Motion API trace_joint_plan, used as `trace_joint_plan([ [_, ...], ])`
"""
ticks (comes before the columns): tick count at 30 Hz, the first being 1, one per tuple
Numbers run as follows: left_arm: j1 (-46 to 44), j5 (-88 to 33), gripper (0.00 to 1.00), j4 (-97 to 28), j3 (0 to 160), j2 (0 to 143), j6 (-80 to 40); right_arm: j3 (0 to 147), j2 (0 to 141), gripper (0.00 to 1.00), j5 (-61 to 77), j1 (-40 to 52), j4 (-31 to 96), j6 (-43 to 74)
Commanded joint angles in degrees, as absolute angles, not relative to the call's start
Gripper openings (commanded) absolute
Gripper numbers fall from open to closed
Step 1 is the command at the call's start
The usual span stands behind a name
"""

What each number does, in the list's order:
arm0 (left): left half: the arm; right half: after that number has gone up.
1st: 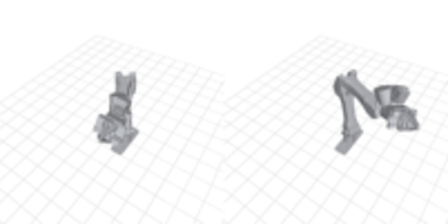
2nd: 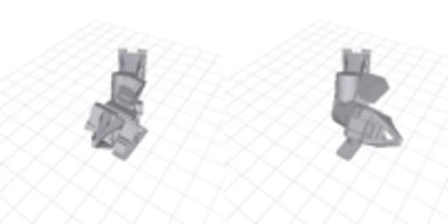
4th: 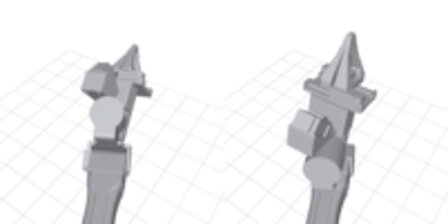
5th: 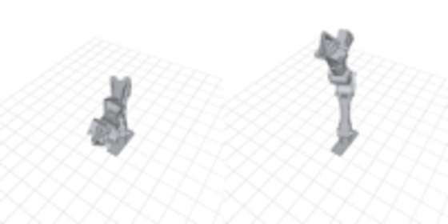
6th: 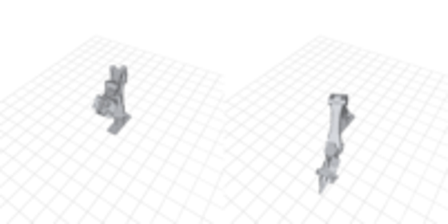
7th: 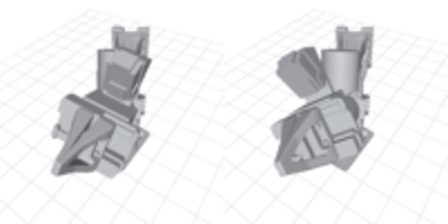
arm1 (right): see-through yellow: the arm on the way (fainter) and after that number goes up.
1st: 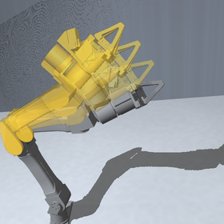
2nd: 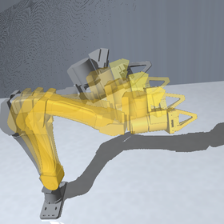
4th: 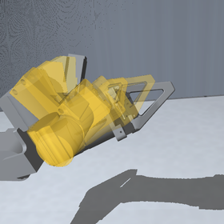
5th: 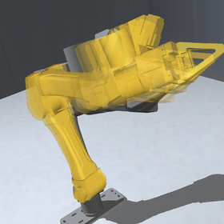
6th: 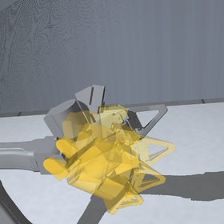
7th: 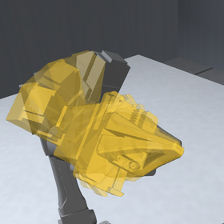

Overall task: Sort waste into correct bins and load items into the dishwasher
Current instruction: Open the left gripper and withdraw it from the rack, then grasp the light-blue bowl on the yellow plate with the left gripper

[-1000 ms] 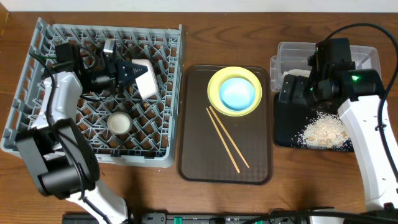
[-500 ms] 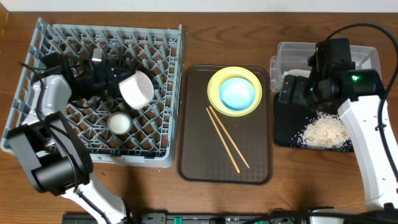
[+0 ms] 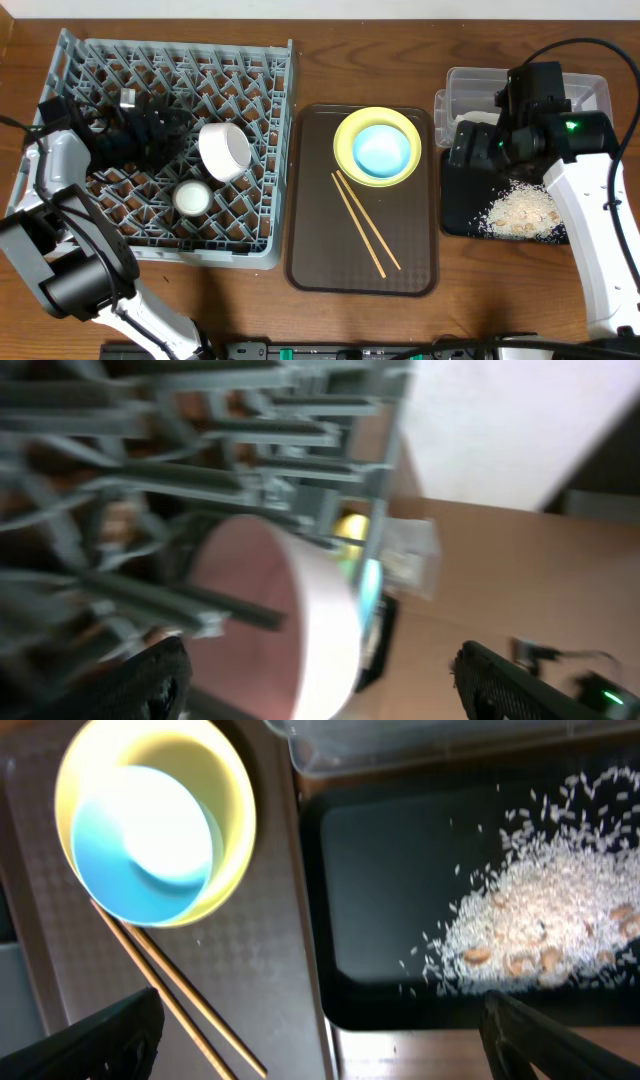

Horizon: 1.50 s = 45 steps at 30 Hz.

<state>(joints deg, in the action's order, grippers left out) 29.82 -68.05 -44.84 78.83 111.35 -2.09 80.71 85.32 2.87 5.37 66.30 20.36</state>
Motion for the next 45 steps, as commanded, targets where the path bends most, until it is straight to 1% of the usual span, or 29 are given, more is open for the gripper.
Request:
trace_joint_plan([
  [1,30.3,-53.9,0.88,-44.9,80.6,106.1,-2.3,80.9,84.2,0.99,0.0,4.1,67.7,20.1],
  [3,30.0,-50.2,0.89,-44.9,80.8,103.4,-2.8,80.9,84.0,0.99,-0.5,3.0,68.4,19.5],
  [7,27.7,-49.0,0.9,-44.7,80.9,96.2,-3.0,80.9,83.5,0.99,-0.6,0.2,68.9,19.0],
  [10,22.9,-41.6,0.9,-45.0,80.9,91.0,-5.0,80.9,83.2,0.99,0.3,-1.5,68.8,19.0],
  [11,20.6,-38.8,0.91,-45.1,80.9,89.4,-5.0,80.9,83.2,0.99,0.6,-1.6,68.8,19.0],
  [12,17.9,-36.1,0.95,-45.3,80.9,88.1,-5.0,80.9,83.2,0.99,0.7,-1.6,68.8,18.6],
  [14,11.9,-31.0,0.95,-45.3,80.9,86.4,-5.0,80.9,83.2,0.99,0.7,-1.4,69.0,17.0],
  [15,7.5,-28.4,0.95,-45.1,80.9,85.9,-5.1,80.9,83.2,0.99,0.7,-1.4,69.0,16.6],
  [17,1.5,-26.0,0.95,-44.6,80.9,86.0,-5.0,80.9,83.2,0.99,0.7,-1.4,69.0,16.7],
  [23,-15.7,-16.4,0.96,-39.6,80.9,88.5,-4.8,80.9,83.2,0.99,0.7,-1.4,69.5,16.7],
  [29,-27.4,-12.1,0.96,-32.7,80.9,93.2,-0.7,80.9,83.2,0.99,0.0,-2.0,70.6,21.4],
  [32,-31.5,-12.1,0.96,-28.8,80.9,96.8,1.2,80.9,83.2,0.99,0.1,-2.7,71.2,23.7],
  [36,-35.5,-12.1,0.96,-25.2,80.9,102.1,1.9,80.9,83.2,0.99,0.1,-3.0,71.9,23.8],
  [45,-40.8,-12.1,0.96,-24.3,80.9,111.7,3.6,80.9,83.2,0.99,0.1,-3.0,72.3,23.7],
])
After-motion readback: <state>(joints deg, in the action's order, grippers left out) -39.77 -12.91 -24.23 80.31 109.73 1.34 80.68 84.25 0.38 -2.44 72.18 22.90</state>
